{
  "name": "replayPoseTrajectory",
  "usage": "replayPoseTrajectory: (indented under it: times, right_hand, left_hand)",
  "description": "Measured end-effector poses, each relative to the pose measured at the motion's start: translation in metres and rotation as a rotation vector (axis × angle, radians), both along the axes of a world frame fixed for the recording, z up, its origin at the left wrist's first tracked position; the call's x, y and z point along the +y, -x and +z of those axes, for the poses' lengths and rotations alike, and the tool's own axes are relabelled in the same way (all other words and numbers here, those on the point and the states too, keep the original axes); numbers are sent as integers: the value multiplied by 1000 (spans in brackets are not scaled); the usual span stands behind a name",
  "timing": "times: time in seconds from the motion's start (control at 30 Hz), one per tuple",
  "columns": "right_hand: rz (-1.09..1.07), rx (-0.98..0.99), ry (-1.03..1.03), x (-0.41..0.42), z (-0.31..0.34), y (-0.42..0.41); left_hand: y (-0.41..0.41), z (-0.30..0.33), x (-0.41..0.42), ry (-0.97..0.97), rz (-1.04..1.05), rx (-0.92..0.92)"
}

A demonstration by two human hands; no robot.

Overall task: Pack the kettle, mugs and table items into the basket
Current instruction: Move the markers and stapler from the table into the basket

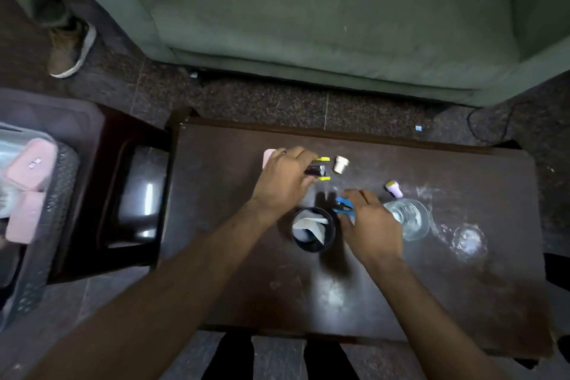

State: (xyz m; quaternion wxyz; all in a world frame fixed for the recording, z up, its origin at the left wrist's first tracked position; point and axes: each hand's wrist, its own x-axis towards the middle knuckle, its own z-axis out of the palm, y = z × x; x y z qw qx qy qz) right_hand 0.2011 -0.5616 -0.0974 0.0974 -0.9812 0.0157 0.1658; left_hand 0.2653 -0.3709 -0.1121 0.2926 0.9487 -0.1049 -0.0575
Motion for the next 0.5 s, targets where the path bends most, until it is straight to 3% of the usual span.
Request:
replayPoseTrajectory:
  times: [0.2, 0.5]
  right_hand:
    - [60, -84, -113, 49, 51, -16]
    - [317, -81, -376, 222, 102, -34]
  left_hand:
    - [23, 63, 77, 181, 259, -128]
    - [85, 139, 268, 154, 769, -326]
